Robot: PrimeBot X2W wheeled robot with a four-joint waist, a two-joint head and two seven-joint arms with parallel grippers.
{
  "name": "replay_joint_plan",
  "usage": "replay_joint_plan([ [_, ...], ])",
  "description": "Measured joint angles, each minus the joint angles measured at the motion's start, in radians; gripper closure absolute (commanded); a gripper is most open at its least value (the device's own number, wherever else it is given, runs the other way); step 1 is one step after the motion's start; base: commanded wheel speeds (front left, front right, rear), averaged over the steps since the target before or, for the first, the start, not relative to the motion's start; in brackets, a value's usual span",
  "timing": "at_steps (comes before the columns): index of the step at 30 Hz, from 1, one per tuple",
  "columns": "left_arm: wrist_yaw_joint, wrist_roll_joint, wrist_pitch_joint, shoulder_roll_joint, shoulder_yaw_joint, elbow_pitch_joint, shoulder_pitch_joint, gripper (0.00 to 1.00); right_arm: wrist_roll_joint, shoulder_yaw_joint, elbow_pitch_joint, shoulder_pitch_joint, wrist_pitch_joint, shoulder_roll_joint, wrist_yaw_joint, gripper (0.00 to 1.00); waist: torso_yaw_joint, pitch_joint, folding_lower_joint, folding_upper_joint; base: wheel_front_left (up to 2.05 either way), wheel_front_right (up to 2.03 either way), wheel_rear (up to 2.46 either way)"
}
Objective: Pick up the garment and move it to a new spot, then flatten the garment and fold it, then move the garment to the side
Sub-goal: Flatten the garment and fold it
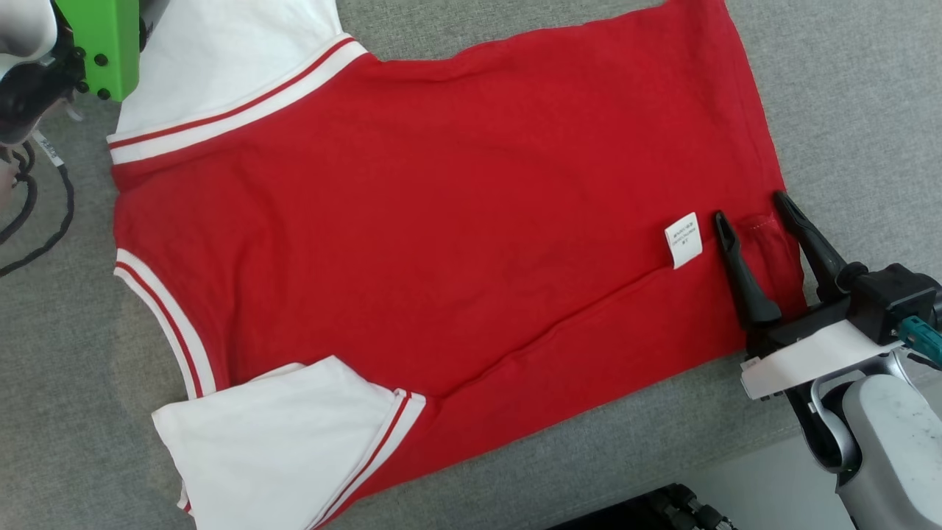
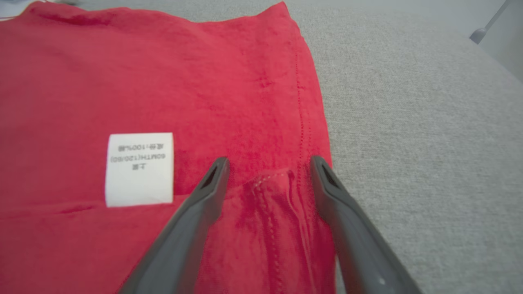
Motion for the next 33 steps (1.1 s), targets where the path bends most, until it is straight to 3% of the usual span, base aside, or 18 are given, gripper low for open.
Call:
replay_joint_plan([
  [10, -0.001, 0.009, -0.003, 0.015, -0.034, 0.035, -0.031, 0.0, -0.009, -0.012, -0.007, -0.001, 0.0, 0.007, 0.0, 0.0, -0.01, 0.017, -0.0001, 0.0, 0.0, 0.0, 0.0],
  [11, -0.001, 0.007, -0.001, 0.015, -0.036, 0.037, -0.032, 0.13, -0.009, -0.012, -0.007, -0.001, 0.0, 0.007, 0.0, 0.0, -0.011, 0.017, -0.0001, 0.0, 0.0, 0.0, 0.0],
  [13, -0.001, -0.006, 0.007, 0.015, -0.044, 0.037, -0.032, 0.7, -0.015, -0.012, -0.007, -0.001, 0.0, 0.007, 0.0, 0.0, -0.012, 0.016, -0.0001, 0.0, 0.0, 0.0, 0.0],
  [14, -0.001, -0.018, 0.011, 0.015, -0.05, 0.034, -0.032, 0.9, -0.015, -0.012, -0.009, -0.002, 0.0, 0.008, 0.0, 0.0, -0.013, 0.016, -0.0001, 0.0, 0.0, 0.0, 0.0],
  [15, -0.001, -0.029, 0.016, 0.015, -0.056, 0.029, -0.032, 1.0, -0.016, -0.012, -0.01, -0.002, 0.0, 0.007, 0.0, 0.0, -0.013, 0.016, -0.0001, 0.0, 0.0, 0.0, 0.0],
  [19, -0.004, -0.035, -0.007, 0.02, -0.076, 0.014, -0.033, 1.0, -0.011, -0.018, -0.025, -0.01, 0.0, 0.007, 0.0, 0.0, -0.014, 0.013, -0.0001, 0.0, 0.0, 0.0, 0.0],
  [25, -0.004, -0.053, -0.045, 0.023, -0.112, -0.007, -0.035, 1.0, 0.111, 0.006, -0.016, -0.058, 0.042, -0.005, 0.0, 0.0, 0.001, -0.011, -0.0001, 0.0, 0.0, 0.0, 0.0],
  [33, -0.004, -0.099, -0.062, 0.019, -0.174, -0.058, -0.035, 1.0, 0.162, 0.026, 0.068, -0.322, 0.381, -0.065, 0.0, 0.0, 0.047, -0.048, -0.0001, 0.0, 0.0, 0.0, 0.0],
])
